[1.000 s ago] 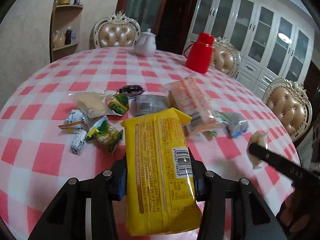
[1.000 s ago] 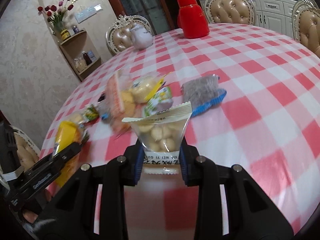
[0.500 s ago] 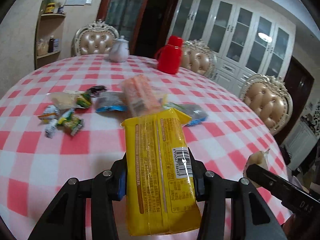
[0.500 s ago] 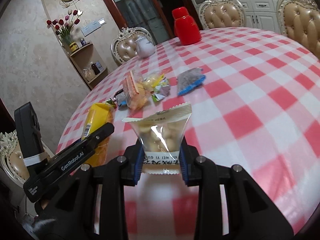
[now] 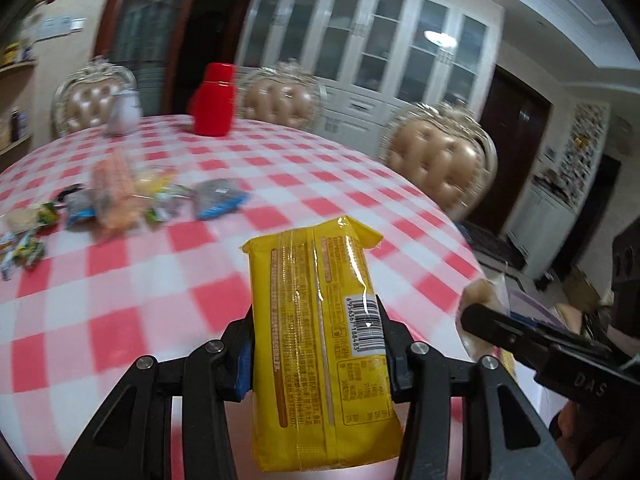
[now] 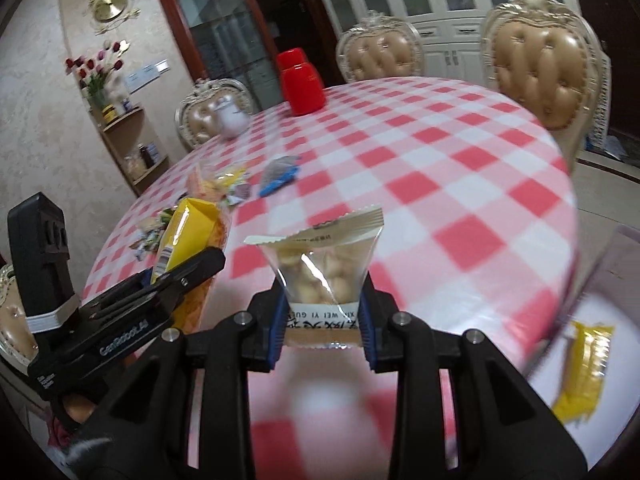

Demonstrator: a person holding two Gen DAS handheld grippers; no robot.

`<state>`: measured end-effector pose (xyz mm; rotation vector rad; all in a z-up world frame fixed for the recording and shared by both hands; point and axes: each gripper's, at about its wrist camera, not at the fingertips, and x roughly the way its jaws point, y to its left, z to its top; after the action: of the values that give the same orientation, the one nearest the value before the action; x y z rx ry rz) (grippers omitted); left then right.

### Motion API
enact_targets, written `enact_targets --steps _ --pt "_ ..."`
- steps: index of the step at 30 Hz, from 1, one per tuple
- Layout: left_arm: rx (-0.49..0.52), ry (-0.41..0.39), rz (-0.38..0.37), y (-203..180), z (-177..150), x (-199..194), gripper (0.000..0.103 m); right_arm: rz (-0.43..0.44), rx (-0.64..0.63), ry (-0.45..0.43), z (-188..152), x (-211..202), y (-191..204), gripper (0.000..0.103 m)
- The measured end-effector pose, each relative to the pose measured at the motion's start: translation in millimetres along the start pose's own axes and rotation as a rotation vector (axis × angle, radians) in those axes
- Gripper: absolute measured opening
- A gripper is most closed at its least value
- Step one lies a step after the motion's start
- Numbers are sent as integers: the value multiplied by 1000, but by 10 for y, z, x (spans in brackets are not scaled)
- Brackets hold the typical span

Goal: Organize snacks
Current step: 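Carry both packs to the white box and release them inside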

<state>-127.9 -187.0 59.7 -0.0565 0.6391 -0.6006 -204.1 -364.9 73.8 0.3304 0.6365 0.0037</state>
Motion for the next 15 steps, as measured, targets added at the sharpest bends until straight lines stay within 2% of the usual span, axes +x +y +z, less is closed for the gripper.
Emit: enact_targets --steps 7,12,15 --pt "96 87 -125 -643 -168 166 48 -109 13 6 -78 -293 -447 35" --pt "192 125 -204 -1141 -281 208 48 -231 7 10 -87 -506 -815 35" --pt "236 170 -279 -1456 -342 257 48 -316 11 8 -65 -636 -1040 35"
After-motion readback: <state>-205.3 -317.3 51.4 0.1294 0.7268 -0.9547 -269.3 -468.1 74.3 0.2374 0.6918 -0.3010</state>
